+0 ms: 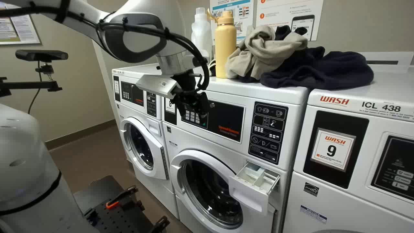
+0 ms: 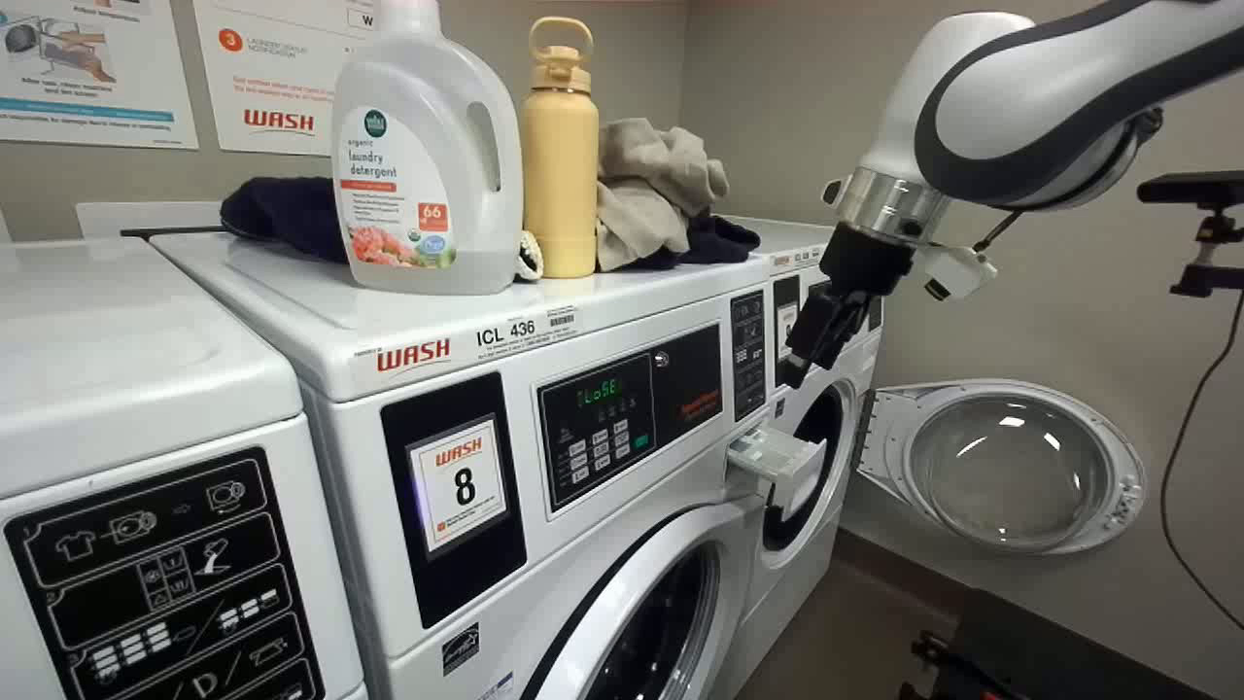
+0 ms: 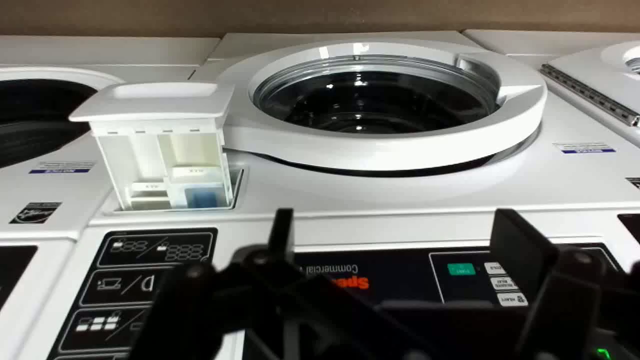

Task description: Pour some of the detergent in the detergent tray of the second washing machine

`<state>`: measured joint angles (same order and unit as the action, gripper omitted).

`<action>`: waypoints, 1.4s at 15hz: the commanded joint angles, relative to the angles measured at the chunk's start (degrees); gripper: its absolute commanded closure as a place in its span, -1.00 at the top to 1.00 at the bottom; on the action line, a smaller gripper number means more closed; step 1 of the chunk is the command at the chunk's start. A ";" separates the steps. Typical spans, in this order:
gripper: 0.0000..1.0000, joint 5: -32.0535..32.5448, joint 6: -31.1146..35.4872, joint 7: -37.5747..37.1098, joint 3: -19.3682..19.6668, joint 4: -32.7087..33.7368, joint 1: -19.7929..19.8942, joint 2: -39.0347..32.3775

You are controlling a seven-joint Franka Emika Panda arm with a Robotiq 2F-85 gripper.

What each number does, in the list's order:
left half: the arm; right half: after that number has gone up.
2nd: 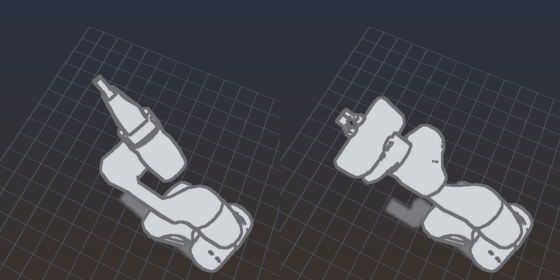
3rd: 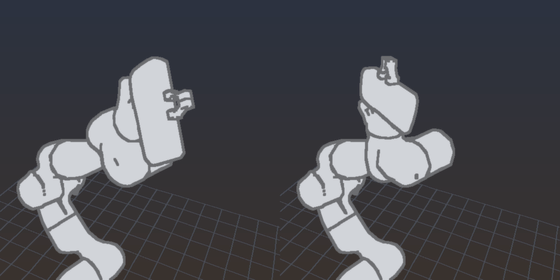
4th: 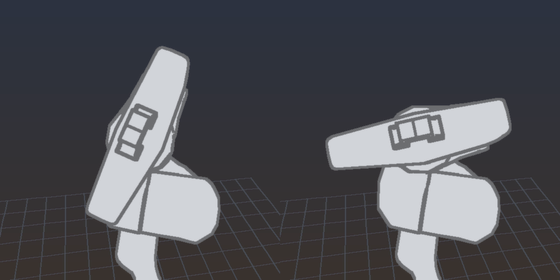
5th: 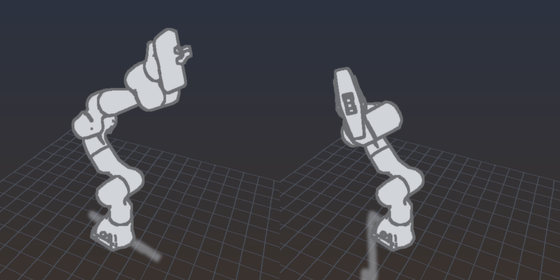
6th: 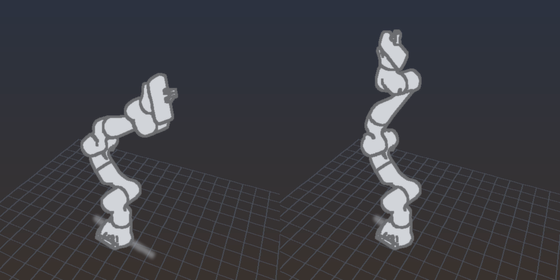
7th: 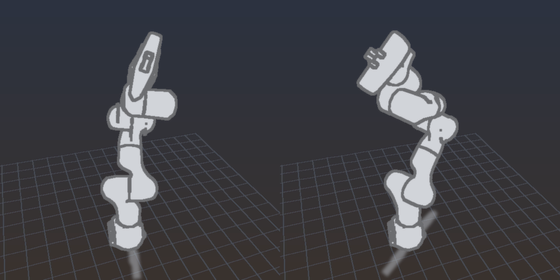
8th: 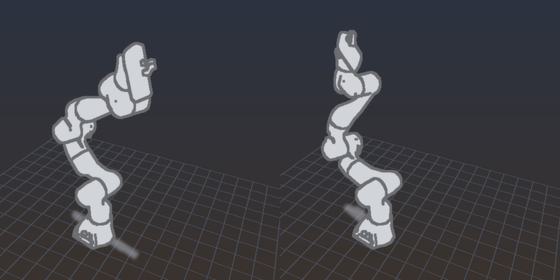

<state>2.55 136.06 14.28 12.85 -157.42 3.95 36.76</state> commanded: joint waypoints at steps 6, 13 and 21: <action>1.00 -2.98 1.73 1.60 -0.39 0.15 -2.54 -1.16; 1.00 -9.72 12.36 4.97 -2.19 4.14 -13.92 -4.84; 1.00 -12.56 30.56 2.18 -5.42 11.34 -21.18 -12.36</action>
<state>-8.36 161.19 16.71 8.05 -149.29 -15.81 28.29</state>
